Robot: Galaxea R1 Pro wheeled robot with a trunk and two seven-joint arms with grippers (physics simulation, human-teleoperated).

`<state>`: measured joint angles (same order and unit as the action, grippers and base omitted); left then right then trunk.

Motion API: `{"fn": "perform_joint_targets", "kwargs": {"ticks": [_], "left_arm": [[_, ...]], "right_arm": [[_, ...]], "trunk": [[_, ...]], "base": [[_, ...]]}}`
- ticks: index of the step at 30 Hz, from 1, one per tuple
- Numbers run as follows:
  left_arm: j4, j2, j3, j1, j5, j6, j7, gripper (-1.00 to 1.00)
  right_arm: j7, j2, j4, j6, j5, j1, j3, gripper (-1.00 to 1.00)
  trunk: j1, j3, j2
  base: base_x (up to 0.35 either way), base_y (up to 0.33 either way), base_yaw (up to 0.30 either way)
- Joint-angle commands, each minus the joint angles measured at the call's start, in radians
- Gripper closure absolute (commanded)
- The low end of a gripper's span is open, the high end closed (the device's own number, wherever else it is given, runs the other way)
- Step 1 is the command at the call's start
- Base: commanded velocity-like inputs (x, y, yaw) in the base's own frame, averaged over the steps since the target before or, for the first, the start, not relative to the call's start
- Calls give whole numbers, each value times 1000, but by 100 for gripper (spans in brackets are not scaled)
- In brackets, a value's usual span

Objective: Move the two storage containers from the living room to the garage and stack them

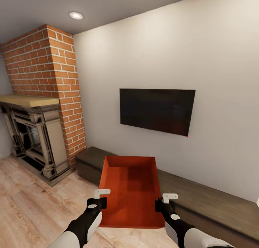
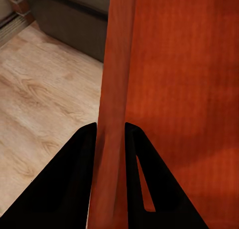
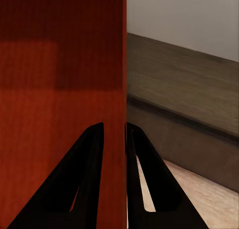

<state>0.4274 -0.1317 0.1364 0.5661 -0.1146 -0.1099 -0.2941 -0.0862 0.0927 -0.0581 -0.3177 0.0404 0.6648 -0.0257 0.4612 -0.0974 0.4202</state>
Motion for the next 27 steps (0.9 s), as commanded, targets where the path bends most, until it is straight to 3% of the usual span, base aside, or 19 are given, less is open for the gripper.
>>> {"fn": "perform_joint_targets", "kwargs": {"ticks": [1,27], "left_arm": [[0,1,-18,1,-10,-7,-11,100],[1,1,-18,1,-10,-7,-11,100]], "right_arm": [[-9,-2,-2,-6,-6,-1,46,100],[-7,-4,-2,-7,-5,-1,46,100]], "trunk": [[0,0,1],[0,0,1]], "base": [[0,0,297],[0,0,300]]}}
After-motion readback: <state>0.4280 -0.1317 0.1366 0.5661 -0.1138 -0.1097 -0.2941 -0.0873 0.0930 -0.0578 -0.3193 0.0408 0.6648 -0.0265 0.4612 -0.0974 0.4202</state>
